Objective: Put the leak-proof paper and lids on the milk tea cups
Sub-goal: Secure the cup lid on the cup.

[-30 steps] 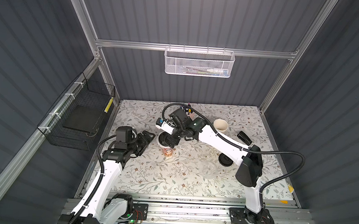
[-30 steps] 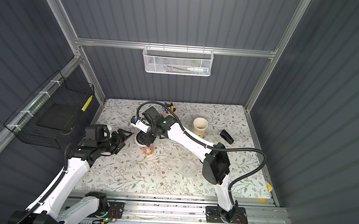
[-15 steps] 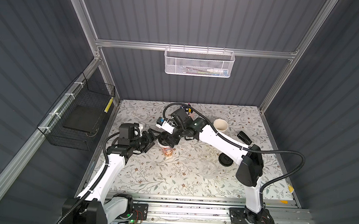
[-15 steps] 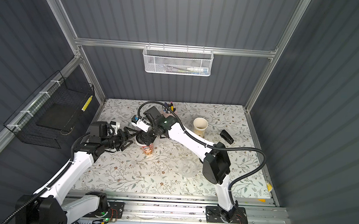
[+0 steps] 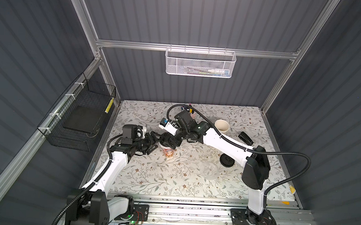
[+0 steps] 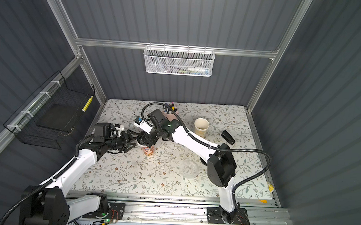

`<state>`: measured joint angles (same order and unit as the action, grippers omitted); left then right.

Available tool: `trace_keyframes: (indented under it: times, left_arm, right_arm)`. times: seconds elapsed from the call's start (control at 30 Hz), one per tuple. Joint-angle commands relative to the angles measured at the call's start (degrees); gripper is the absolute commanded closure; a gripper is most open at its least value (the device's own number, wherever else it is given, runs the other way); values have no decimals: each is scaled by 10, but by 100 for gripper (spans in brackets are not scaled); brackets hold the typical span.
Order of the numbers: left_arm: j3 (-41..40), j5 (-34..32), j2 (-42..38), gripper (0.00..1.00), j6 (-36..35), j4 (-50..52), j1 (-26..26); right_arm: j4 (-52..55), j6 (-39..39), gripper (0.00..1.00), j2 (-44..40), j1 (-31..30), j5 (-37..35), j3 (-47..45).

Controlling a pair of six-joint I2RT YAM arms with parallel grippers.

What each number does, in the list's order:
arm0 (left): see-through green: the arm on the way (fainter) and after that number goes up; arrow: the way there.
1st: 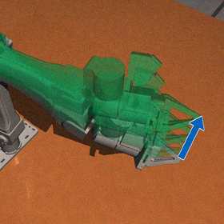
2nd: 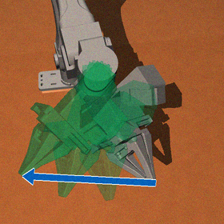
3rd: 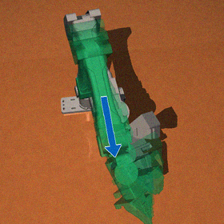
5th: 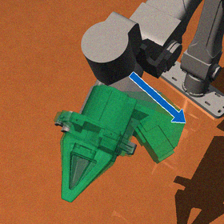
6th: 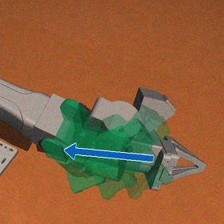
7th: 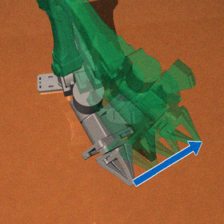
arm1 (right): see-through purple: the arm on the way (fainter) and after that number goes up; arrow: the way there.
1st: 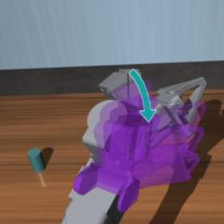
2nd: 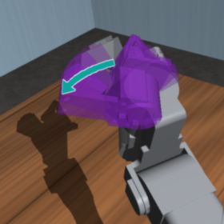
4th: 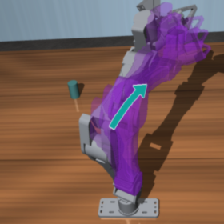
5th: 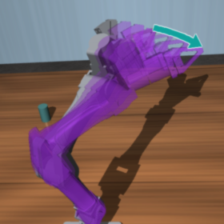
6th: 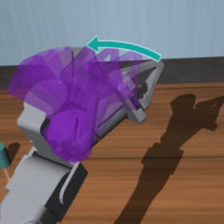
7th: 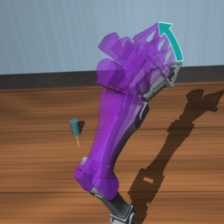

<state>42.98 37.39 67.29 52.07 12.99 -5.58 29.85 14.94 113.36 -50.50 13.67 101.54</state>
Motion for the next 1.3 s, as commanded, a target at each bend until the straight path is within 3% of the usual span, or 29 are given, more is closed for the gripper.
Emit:
trace_keyframes:
  times: [0.0,0.47,0.6,0.83,1.0,1.13,1.27]
  left_arm:
    - [-21,-6,9,23,-4,36,-2]
    - [-40,-68,50,27,-22,116,-16]
    - [-35,-88,52,27,-34,146,-16]
    - [-34,-95,58,27,-36,154,-16]
    - [-28,-102,60,28,-40,162,-16]
    - [-28,-104,57,28,-37,163,-16]
    - [-24,-107,57,28,-37,165,-16]
  right_arm:
    - [129,-20,15,31,-2,1,-50]
    - [118,-47,9,13,-2,7,48]
    - [116,-56,1,10,-2,6,88]
    - [106,-80,1,-12,2,19,153]
    - [48,-194,7,-80,30,7,101]
    - [13,-354,18,-155,62,-18,-14]
    - [43,-506,27,-176,101,43,-97]
